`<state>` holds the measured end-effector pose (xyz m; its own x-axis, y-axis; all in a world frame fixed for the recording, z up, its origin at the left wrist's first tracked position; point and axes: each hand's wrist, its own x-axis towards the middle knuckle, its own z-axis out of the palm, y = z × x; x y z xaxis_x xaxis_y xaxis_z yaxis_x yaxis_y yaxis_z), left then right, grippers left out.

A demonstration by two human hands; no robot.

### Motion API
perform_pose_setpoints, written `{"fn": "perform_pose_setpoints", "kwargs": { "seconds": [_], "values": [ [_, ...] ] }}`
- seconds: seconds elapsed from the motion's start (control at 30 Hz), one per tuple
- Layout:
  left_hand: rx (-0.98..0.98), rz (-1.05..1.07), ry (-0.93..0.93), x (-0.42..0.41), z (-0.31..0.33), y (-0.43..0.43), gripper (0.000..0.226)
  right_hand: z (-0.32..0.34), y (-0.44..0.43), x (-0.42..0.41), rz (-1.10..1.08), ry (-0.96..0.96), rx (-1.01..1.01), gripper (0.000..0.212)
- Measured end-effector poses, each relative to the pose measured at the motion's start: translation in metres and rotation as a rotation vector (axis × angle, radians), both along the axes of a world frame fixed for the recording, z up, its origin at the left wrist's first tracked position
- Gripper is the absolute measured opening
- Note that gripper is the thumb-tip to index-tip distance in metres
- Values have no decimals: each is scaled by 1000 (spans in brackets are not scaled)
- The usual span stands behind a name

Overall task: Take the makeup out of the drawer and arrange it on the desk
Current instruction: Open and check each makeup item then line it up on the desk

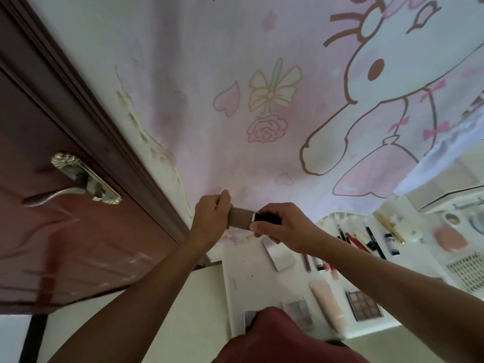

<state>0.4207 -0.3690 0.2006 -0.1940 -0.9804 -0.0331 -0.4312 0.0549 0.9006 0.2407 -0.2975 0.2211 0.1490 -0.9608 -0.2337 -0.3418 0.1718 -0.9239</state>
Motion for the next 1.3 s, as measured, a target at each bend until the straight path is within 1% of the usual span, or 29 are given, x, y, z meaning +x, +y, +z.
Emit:
{"fn": "perform_pose_setpoints", "kwargs": {
  "seconds": [0.1,0.17,0.23,0.37,0.43,0.63,0.8,0.87,0.97,1.1,1.2,1.27,1.3],
  "values": [
    [-57,18,4,-4,0,1,61,5,-1,-3,-32,-111,66,15],
    [-67,25,14,-7,0,1,59,7,-2,-6,-36,-141,91,15],
    [-53,24,32,-9,1,0,57,8,-1,-9,-36,-133,79,15],
    [-41,7,47,-13,0,-1,56,6,3,-11,-24,-21,-6,16],
    [-36,3,39,-14,-1,0,57,4,5,-11,-38,-6,-23,16],
    [-63,7,32,-16,-1,9,59,5,9,-14,-54,-106,78,10],
    [-8,9,32,-18,-7,13,60,0,15,-14,-40,-11,14,11],
    [-4,8,32,-18,-12,15,60,-2,18,-15,-52,-59,44,11],
    [2,1,39,-17,-18,20,61,-6,22,-20,-72,-157,140,15],
    [21,23,12,-16,-25,19,60,-6,24,-25,-62,-132,160,14],
    [83,129,59,-1,-33,10,57,-8,25,-41,-118,-132,228,15],
    [221,181,140,10,-34,6,52,-14,27,-52,-151,-152,261,16],
    [332,187,211,15,-36,5,51,-19,27,-57,-173,-167,272,17]
  ]
}}
